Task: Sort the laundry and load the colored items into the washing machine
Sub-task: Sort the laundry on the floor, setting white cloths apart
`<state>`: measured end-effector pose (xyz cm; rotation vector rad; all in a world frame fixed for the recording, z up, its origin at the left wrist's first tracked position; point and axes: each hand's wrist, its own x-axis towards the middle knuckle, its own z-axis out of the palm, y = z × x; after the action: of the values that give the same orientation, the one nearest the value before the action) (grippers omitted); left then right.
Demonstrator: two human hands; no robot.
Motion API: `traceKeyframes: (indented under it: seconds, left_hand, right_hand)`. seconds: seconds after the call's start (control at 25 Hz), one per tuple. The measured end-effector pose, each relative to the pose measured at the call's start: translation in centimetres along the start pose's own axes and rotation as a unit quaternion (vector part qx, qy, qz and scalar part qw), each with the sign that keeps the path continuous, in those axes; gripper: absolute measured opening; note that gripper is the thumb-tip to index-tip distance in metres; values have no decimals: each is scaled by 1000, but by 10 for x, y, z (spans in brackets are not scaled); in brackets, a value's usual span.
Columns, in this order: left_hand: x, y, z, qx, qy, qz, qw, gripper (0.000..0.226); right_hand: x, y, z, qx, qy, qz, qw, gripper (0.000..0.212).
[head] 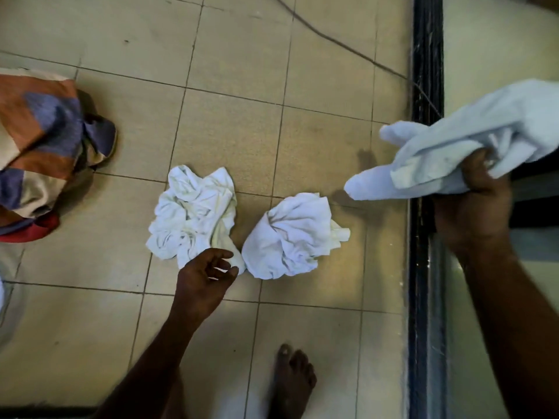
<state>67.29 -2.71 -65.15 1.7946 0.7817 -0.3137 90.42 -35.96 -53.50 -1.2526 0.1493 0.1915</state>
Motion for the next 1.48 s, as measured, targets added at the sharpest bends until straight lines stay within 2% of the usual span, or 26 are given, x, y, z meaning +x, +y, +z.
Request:
traceKeyframes:
  seconds: [0.04,0.12,0.16,0.24,0.32,0.4,0.44,0.56,0.6,0.64,0.72,0.76,0.84,0.88,0.92,0.96,1.0,1.04,1.12,1.16,1.2,1.24,1.28,1.36,1.4,1.48]
  left_hand:
    - [1,-2,2,6,-4,-4,1000,30]
    - [5,-2,4,10,-12,-14,1000,28]
    - [6,-2,4,16,-15,-18,1000,27]
    - [10,-5,4,28,-18,-22,999,27]
    - [13,-6,5,33,-17,-23,999,27]
    - [13,-8,6,34,-19,-26,999,27]
    - [13,-10,6,40,-21,-28,999,27]
    - [12,-20,2,55,-29,-29,998,26]
    - [9,-23,1,55,-34,-31,997,26]
    - [8,-27,0,57,-36,-31,997,26]
    - [11,-33,3,55,-37,-21,998,26]
    - [11,-34,2,55,-38,-11,998,28]
    - [4,-33,3,43,-34,17,998,43]
    - [6,-32,4,51,-25,36,998,58]
    - [5,-32,4,65,-10,52,996,76]
    - [11,-28,6,80,-13,70,994,89]
    - [15,-26,7,66,-47,104,991,87]
    - [17,-12,0,-2,-97,145,985,66]
    - [28,14,-17,-125,-133,191,965,18]
    - [28,26,-12,-193,-128,110,967,9]
    - [17,38,-7,-270,-77,31,959,11]
    - [14,49,-9,-290,10,9,957,20]
    - [11,62,-11,-307,10,16,952,28]
    - [7,98,-13,-440,-109,18,891,52]
    - [2,115,-14,-500,-136,-18,855,63]
    - [-4,140,-14,-576,-162,-89,796,54]
  right_hand:
    - [-2,10,-6,-1,14,35,999,63]
    - [-12,40,-19,-9,102,135,986,36]
    - [-17,59,-21,-71,134,179,972,36]
    - [-25,100,-19,-244,144,244,927,67]
    - [-39,138,-5,-282,92,298,907,75]
    - [-55,172,10,-334,-4,305,892,64]
    - [-62,188,18,-413,-72,286,862,61]
    - [-78,227,40,-587,-260,239,728,69]
    - [-82,234,47,-607,-282,237,705,70]
    - [-86,238,53,-617,-276,238,697,70]
    - [-88,231,66,-609,-226,253,717,69]
    - [-89,221,75,-577,-198,259,749,67]
    - [-89,190,98,-440,-165,254,845,59]
    - [-91,171,111,-343,-170,258,887,55]
    - [-94,148,123,-254,-187,262,912,54]
    - [-98,125,133,-179,-211,261,925,54]
    - [-100,100,140,-116,-243,251,930,53]
    - [-101,76,145,-66,-274,231,931,54]
    - [-99,26,148,-2,-305,184,934,58]
    - [-96,6,142,5,-295,162,942,57]
    - [-93,-10,132,0,-263,141,954,57]
    - [-89,-19,118,-8,-217,125,968,57]
    - [-84,-23,105,-16,-164,127,978,58]
    - [-77,-14,83,-19,-81,154,985,46]
    - [-77,-6,82,-23,-58,159,985,43]
    - [-83,16,86,-1,-35,185,982,44]
